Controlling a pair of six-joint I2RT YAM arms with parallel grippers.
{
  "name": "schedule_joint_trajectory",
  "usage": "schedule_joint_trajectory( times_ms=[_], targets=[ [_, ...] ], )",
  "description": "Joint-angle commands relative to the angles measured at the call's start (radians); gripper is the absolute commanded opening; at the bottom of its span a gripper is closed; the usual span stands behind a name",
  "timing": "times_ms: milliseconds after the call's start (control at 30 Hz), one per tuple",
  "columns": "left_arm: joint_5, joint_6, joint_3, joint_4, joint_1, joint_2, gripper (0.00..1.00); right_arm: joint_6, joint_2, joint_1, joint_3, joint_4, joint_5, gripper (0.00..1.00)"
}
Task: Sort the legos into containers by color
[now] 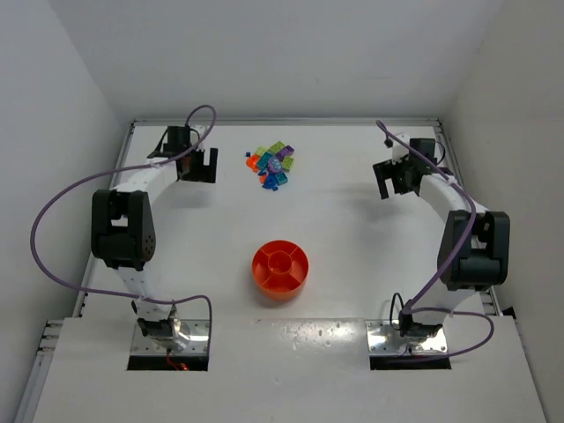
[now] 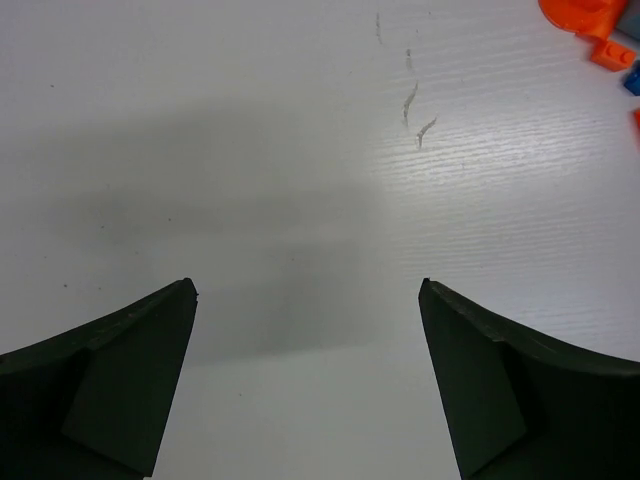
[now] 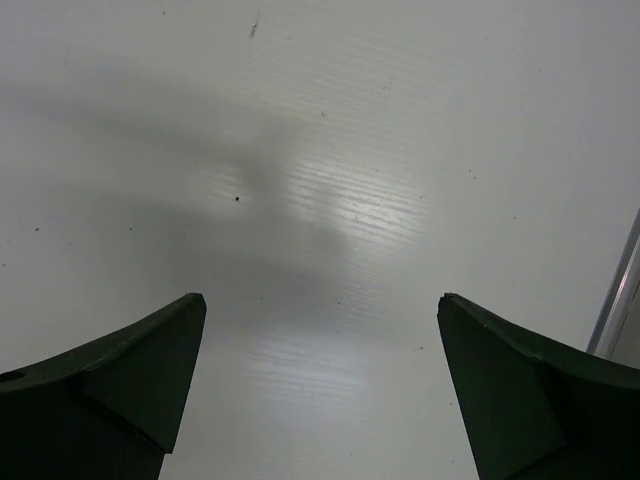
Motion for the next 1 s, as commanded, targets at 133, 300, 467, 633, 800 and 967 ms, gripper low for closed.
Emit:
schedule_joint_trajectory(
  times_ms=[133,300,467,633,800,967],
  targets=[
    [-0.011,0.064,0.124,0.046,-0.011,-0.07,1.0,0.009,-0.064,0.003,0.001,0.045,0.038,1.0],
    [0.03,0.158,0.134,0.112,-0.054,-0.09,1.0,-0.02,-0.052,0.003,0.048,-0.005,-0.005,1.0],
    [0.1,0.199,0.157,0.086,-0.088,-0.067,1.0,-0.052,-0.009,0.003,0.108,-0.079,-0.092,1.0],
    [0.141,0.242,0.193,0.048,-0.125,-0.015,0.98,-0.028,0.04,0.012,0.161,-0.079,-0.239,1.0],
    [0.13,0.233,0.279,0.026,-0.134,0.085,0.78,0.017,0.125,0.012,0.246,-0.091,-0.275,0.89],
    [0.237,0.17,0.365,-0.026,-0.143,0.171,0.56,0.017,0.171,0.034,0.281,-0.091,-0.275,0.85]
  ],
)
